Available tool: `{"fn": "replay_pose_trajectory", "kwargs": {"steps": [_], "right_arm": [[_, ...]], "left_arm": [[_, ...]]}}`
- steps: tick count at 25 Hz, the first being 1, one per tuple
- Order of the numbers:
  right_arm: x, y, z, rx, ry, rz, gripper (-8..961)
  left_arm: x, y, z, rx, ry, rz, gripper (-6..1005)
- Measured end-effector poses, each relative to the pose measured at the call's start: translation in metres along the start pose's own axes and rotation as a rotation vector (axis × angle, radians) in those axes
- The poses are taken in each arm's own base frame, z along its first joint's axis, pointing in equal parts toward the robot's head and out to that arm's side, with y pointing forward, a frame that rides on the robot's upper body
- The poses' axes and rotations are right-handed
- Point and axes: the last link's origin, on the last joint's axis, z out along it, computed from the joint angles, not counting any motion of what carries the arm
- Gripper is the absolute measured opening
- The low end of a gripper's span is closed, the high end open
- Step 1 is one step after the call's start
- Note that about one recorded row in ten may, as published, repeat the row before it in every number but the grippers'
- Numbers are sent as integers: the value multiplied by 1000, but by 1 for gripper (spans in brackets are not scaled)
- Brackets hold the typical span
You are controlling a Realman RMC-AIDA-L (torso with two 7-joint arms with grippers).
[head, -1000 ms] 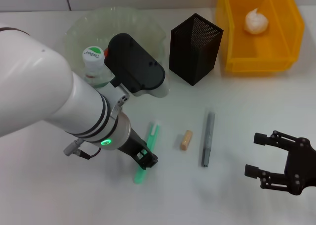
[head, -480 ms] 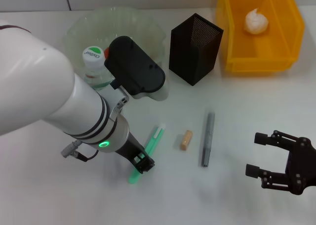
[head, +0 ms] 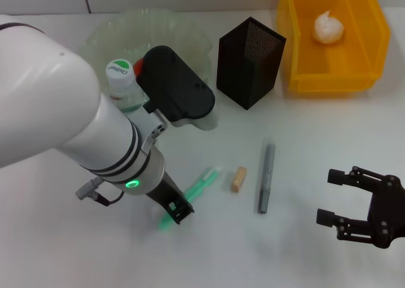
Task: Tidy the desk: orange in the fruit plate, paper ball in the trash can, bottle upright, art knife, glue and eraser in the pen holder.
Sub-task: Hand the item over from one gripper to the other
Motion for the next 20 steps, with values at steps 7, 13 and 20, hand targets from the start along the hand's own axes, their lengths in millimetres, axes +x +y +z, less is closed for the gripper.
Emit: {"fn": "replay_pose_trajectory", "kwargs": {"steps": [7,13,20], "right_arm": [[-1,-1,0,-2,0,5,829],[-2,-2,0,0,-1,6,829],[-2,-2,0,-1,0,7,828]], "left_arm": [[1,0,-1,9,-10,15,122],[5,1,-8,26,14,31,-2],[4,3,-8,27,12,40,86]]}}
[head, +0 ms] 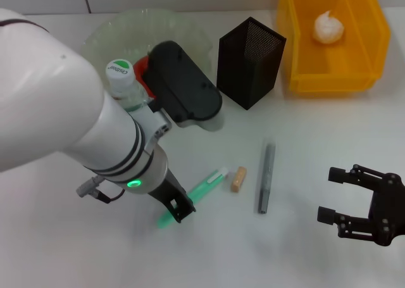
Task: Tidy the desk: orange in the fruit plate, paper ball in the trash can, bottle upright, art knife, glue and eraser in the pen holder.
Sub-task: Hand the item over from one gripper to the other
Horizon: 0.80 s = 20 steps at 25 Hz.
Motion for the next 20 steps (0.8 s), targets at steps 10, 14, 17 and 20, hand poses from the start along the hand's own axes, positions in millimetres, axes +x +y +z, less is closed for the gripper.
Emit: {"fn": "replay_pose_trajectory", "kwargs": {"steps": [10,14,17,20], "right_arm": [[-1,-1,0,-4,5,1,828],[-1,-1,0,-4,5,1,828],[-1,-1,0,-3,5,1,828],[-1,-1,0,-4,5,1,828]], "left_arm": [[-3,0,6,11,-5,4,371],[-5,-2,9,13,-16,-2,434],[-5,-1,10,7,-17,-3,434],[-6,2,11,3,-24,10,433]]}}
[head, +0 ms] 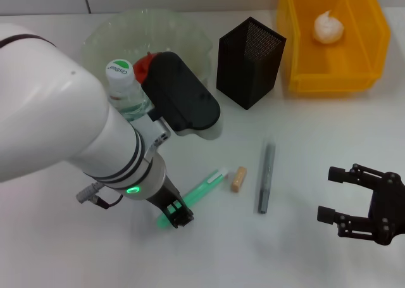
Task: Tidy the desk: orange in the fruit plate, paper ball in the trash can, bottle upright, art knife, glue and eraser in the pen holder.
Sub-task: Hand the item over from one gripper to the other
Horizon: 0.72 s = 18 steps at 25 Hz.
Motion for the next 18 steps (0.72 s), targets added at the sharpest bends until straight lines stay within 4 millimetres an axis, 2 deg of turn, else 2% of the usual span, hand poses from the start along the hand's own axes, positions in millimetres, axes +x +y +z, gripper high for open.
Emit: {"fn": "replay_pose_trajectory", "kwargs": {"steps": [9,11,18], "right_arm": [[0,0,0,-1,0,7,829],[0,0,0,-1,0,10,829],[-1,0,-1,1,-3,12,829]], "left_arm": [[-1,1,2,-3,-21,14,420],[-1,1,3,-2,-23,17,228],[-1,0,1,4,-31,18,190]]}}
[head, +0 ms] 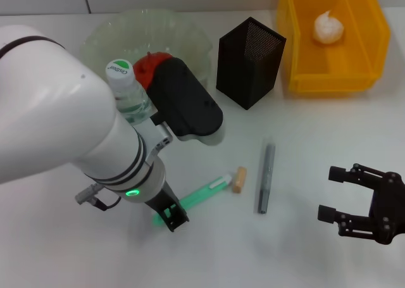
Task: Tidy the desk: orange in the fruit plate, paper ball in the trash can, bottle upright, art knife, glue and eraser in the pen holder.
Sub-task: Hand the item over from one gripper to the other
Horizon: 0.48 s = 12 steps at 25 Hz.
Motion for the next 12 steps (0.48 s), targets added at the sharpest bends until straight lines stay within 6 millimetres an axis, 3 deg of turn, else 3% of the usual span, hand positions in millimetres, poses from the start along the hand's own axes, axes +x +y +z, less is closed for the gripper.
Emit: {"fn": "replay_pose_trajectory", "kwargs": {"steps": [4,8,11,12], "right_arm": [[-2,1,-2,2,-20,2,829],[-8,-1,-10,39,-82,19,829],[-18,-4,-20,100,-205,62,829],[-26,-2,-26,127,-348,127,829]], "left_arm": [[2,-4,-10,6,17,-18,190],[8,2,-33,25,83,8,191],[15,6,-52,49,164,27,191],[23,8,-64,92,247,45,191]]}}
